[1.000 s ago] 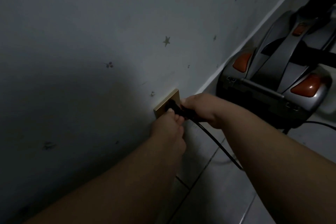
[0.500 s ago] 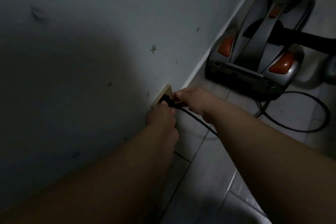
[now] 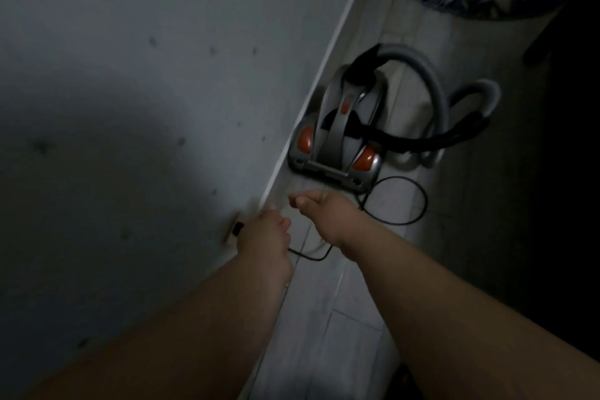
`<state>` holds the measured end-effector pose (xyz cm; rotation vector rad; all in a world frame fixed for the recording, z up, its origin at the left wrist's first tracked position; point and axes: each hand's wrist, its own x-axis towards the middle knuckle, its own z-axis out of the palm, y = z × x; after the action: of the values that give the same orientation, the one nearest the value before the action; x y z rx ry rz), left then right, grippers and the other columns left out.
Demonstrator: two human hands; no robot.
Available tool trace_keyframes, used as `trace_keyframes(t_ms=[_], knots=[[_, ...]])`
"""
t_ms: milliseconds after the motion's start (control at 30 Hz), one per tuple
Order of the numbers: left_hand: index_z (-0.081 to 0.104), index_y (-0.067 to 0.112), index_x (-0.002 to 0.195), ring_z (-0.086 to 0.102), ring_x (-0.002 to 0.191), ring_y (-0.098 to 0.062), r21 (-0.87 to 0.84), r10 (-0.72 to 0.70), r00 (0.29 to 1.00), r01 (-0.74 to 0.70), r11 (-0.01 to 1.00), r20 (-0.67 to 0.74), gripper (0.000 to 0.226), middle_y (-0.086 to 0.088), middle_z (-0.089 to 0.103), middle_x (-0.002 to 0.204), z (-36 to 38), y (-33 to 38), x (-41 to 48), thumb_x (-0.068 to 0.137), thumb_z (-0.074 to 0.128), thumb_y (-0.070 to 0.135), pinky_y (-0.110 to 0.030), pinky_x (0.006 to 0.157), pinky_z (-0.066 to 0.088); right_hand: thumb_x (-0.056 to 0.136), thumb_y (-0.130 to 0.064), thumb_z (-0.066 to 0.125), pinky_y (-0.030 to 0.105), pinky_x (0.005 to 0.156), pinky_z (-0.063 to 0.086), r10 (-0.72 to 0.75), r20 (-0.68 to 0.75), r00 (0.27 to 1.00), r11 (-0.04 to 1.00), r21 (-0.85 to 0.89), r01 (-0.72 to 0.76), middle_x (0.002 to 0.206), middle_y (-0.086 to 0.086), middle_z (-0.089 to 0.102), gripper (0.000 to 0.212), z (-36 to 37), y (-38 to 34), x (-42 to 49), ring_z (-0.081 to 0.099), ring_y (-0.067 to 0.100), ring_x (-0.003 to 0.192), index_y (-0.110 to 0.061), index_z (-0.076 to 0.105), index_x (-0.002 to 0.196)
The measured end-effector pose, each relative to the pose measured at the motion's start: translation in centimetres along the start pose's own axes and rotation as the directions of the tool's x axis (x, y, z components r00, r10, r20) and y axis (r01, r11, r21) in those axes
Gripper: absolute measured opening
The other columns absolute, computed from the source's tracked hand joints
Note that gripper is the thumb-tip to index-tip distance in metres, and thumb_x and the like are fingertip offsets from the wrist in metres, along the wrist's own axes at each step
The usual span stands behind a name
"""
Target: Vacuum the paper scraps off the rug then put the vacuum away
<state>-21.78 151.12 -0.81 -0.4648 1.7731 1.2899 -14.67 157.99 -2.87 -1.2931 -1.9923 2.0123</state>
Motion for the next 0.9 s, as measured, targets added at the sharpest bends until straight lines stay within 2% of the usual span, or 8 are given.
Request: trace_keyframes(t_ms=[200, 367, 533, 600, 700, 767, 833, 900], knots=[[0.052, 0.006, 0.124, 0.053, 0.112, -0.019, -0.001, 0.044, 0.991, -0.045, 0.999, 0.125, 0.029, -0.008, 0.057, 0.117, 8.0, 3.3, -5.7, 0.1, 0.043, 0.021, -0.024, 0.085, 0.038, 0.103, -0.026, 0.047, 0.021, 0.105, 0.036, -0.055, -0.074, 0.996, 0.993, -0.108, 0.046, 0.136, 0.001, 0.058, 0.035, -11.9, -4.7, -2.7, 0.05, 0.015, 0.128, -0.015, 0.059, 0.134], [0.053, 0.014, 0.125, 0.053, 0.109, -0.017, 0.012, 0.106, 0.984, -0.109, 0.994, 0.143, 0.029, -0.005, 0.058, 0.116, 13.6, 5.6, -6.0, 0.098, 0.048, 0.022, -0.031, 0.091, 0.038, 0.104, -0.025, 0.045, 0.018, 0.096, 0.036, -0.084, -0.092, 0.992, 0.981, -0.185, 0.066, 0.139, 0.002, 0.056, 0.034, -19.4, -8.4, -0.8, 0.05, 0.015, 0.127, -0.018, 0.057, 0.135], [0.056, 0.016, 0.118, 0.056, 0.101, -0.017, 0.043, 0.202, 0.97, -0.209, 0.977, 0.136, 0.024, 0.003, 0.061, 0.093, 16.9, 8.6, -2.1, 0.096, 0.053, 0.024, -0.031, 0.093, 0.041, 0.104, -0.027, 0.044, 0.014, 0.093, 0.032, -0.135, -0.095, 0.986, 0.93, -0.357, 0.093, 0.141, 0.001, 0.054, 0.036, -23.6, -11.5, 5.0, 0.048, 0.015, 0.128, -0.022, 0.054, 0.138], [0.057, 0.017, 0.12, 0.056, 0.103, -0.019, 0.118, 0.231, 0.964, -0.246, 0.962, 0.131, 0.027, 0.0, 0.063, 0.101, 17.9, 9.8, 0.3, 0.094, 0.055, 0.026, -0.035, 0.096, 0.043, 0.103, -0.029, 0.045, 0.013, 0.091, 0.031, -0.16, -0.086, 0.983, 0.896, -0.432, 0.108, 0.142, 0.002, 0.053, 0.038, -25.1, -12.4, 8.1, 0.05, 0.016, 0.126, -0.024, 0.052, 0.14], [0.054, 0.019, 0.129, 0.054, 0.113, -0.025, 0.36, 0.241, 0.96, -0.276, 0.891, 0.141, 0.04, -0.008, 0.056, 0.128, 19.3, 11.4, 4.0, 0.091, 0.059, 0.032, -0.039, 0.1, 0.043, 0.102, -0.027, 0.047, 0.012, 0.083, 0.032, -0.196, -0.037, 0.98, 0.792, -0.595, 0.136, 0.136, 0.004, 0.057, 0.04, -27.2, -13.0, 13.0, 0.054, 0.018, 0.119, -0.024, 0.049, 0.142], [0.048, 0.013, 0.137, 0.049, 0.121, -0.027, 0.46, 0.232, 0.959, -0.28, 0.842, 0.161, 0.048, -0.01, 0.049, 0.137, 21.1, 12.4, 7.2, 0.092, 0.058, 0.027, -0.035, 0.101, 0.042, 0.101, -0.022, 0.05, 0.021, 0.095, 0.036, -0.247, 0.012, 0.969, 0.697, -0.692, 0.186, 0.14, 0.004, 0.054, 0.042, -28.6, -12.6, 17.5, 0.051, 0.023, 0.124, -0.023, 0.049, 0.142], [0.048, 0.006, 0.135, 0.049, 0.12, -0.026, 0.557, 0.247, 0.954, -0.299, 0.775, 0.168, 0.048, -0.012, 0.052, 0.13, 22.6, 13.0, 9.8, 0.093, 0.058, 0.025, -0.034, 0.098, 0.043, 0.099, -0.022, 0.051, 0.034, 0.105, 0.037, -0.246, 0.076, 0.966, 0.582, -0.785, 0.21, 0.147, 0.001, 0.047, 0.046, -29.2, -11.6, 21.6, 0.044, 0.026, 0.131, -0.026, 0.044, 0.145], [0.056, 0.001, 0.124, 0.054, 0.105, -0.024, 0.61, 0.27, 0.943, -0.333, 0.719, 0.196, 0.041, -0.005, 0.058, 0.101, 24.0, 13.6, 12.4, 0.092, 0.058, 0.027, -0.031, 0.083, 0.047, 0.099, -0.027, 0.049, 0.037, 0.108, 0.034, -0.218, 0.126, 0.968, 0.464, -0.859, 0.216, 0.154, -0.004, 0.036, 0.05, -29.5, -10.4, 25.3, 0.036, 0.026, 0.137, -0.029, 0.038, 0.148]])
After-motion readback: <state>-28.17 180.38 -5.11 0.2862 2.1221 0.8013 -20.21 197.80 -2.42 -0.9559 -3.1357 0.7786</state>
